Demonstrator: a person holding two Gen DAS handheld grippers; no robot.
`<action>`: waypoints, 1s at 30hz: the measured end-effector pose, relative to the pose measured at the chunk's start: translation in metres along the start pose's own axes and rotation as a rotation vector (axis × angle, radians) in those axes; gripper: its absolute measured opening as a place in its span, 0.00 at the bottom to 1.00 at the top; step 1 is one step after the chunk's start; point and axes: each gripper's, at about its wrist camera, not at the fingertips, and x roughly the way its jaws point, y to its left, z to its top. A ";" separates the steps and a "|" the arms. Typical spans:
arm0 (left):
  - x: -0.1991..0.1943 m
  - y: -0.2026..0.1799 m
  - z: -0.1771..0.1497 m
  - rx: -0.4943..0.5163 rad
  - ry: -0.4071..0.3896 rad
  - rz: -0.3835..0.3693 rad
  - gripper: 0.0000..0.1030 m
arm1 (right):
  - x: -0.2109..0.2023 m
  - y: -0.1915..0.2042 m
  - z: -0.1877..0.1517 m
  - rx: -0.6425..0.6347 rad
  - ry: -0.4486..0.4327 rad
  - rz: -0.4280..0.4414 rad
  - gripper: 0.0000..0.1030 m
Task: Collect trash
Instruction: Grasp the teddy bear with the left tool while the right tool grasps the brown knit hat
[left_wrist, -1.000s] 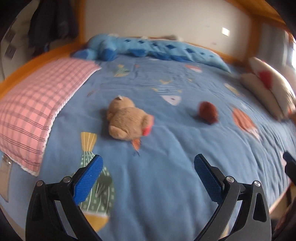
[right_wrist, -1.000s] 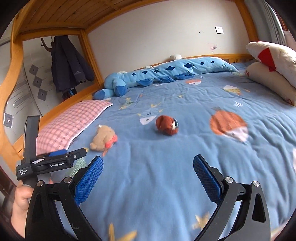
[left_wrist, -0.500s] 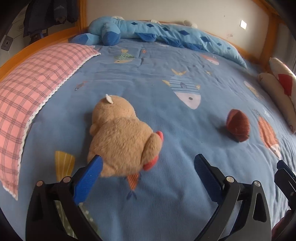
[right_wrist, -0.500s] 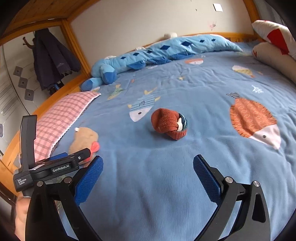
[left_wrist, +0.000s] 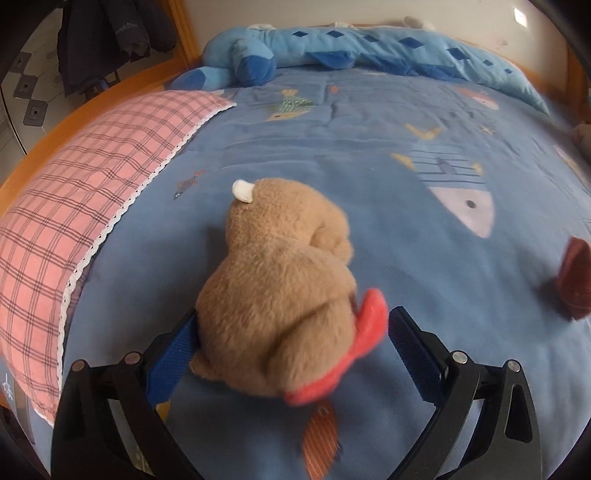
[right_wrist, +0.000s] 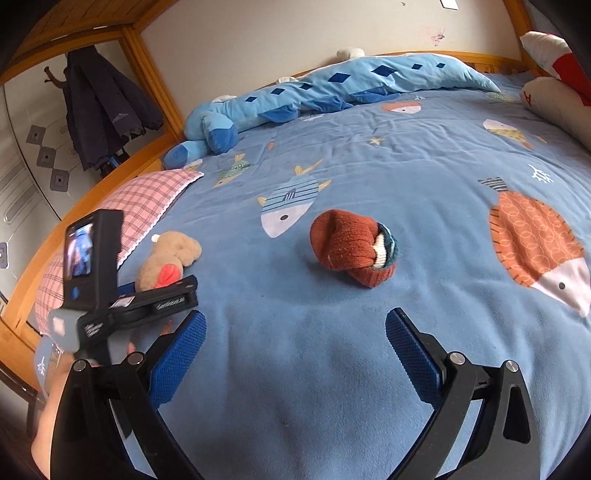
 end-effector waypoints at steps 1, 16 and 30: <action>0.006 0.001 0.003 0.011 0.015 0.008 0.96 | 0.001 0.001 0.001 -0.003 0.004 0.000 0.92; 0.031 0.021 0.013 0.014 0.035 -0.156 0.81 | 0.016 0.001 0.004 -0.022 0.039 -0.014 0.92; -0.014 -0.004 0.015 0.024 -0.043 -0.481 0.78 | 0.043 -0.025 0.023 0.021 0.057 -0.046 0.92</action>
